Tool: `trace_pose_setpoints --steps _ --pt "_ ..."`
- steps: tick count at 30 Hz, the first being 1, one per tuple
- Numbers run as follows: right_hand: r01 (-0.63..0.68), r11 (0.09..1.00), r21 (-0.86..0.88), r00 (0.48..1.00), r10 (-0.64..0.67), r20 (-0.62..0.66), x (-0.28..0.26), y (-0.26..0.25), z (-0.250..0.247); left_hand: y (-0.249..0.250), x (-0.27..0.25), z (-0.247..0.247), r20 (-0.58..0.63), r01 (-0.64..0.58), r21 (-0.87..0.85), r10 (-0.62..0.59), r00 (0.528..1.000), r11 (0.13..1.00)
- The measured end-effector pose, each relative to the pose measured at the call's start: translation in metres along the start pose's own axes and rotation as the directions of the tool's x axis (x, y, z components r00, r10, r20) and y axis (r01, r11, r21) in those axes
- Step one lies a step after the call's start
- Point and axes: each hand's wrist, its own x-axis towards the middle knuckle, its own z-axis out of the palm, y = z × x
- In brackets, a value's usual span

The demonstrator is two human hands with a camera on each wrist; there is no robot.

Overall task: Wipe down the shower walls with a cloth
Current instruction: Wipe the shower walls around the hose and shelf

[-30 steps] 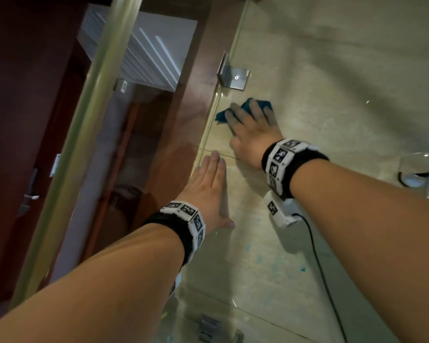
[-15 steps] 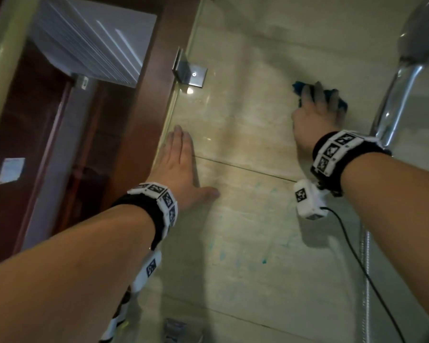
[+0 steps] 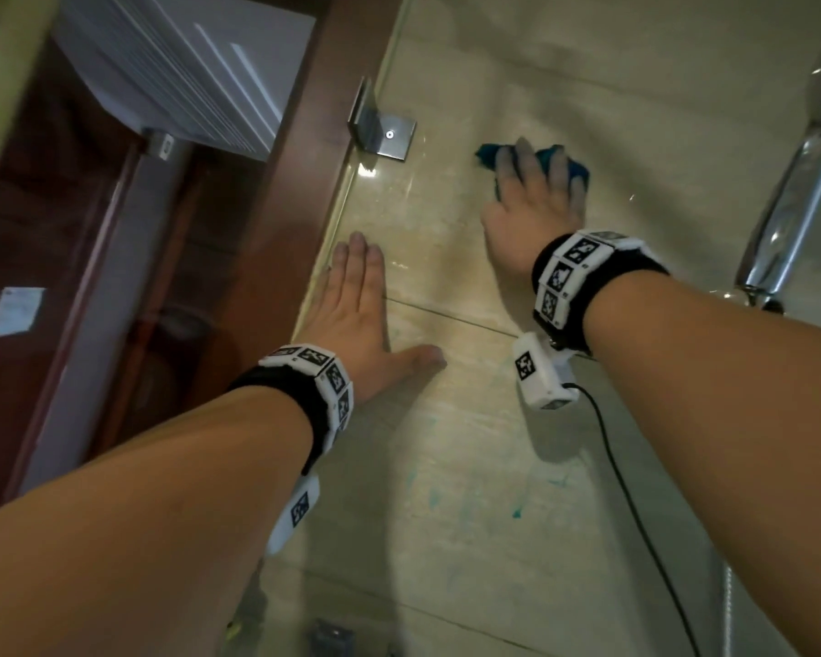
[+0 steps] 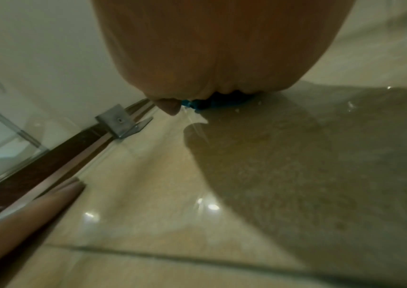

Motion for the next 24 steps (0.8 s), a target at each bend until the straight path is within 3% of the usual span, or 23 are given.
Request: trace_pose_setpoints --steps 4,12,15,19,22,24 --pt "0.062 0.998 0.007 0.997 -0.063 0.036 -0.022 -0.007 0.008 -0.001 -0.012 -0.019 0.059 -0.006 0.053 0.003 0.998 0.999" --pt "0.109 0.993 0.043 0.987 -0.113 0.114 -0.044 -0.002 0.015 0.017 -0.031 -0.087 0.049 -0.061 0.386 0.046 0.998 0.921" --pt "0.153 0.987 0.053 0.982 -0.158 0.1 -0.05 -0.011 0.017 0.022 -0.039 -0.103 0.008 -0.011 0.632 0.007 1.0 0.775" --pt "0.335 0.94 0.063 0.926 -0.341 0.16 -0.073 -0.044 0.032 0.023 -0.049 -0.12 -0.019 0.047 0.895 -0.067 0.998 0.444" --pt "0.407 0.91 0.074 0.894 -0.414 0.173 -0.092 -0.075 0.05 0.023 -0.053 -0.123 0.033 0.03 0.95 -0.197 0.98 0.311" --pt "0.437 0.897 0.064 0.883 -0.442 0.16 -0.09 -0.079 0.058 0.024 -0.053 -0.123 0.05 0.014 0.963 -0.228 0.972 0.271"
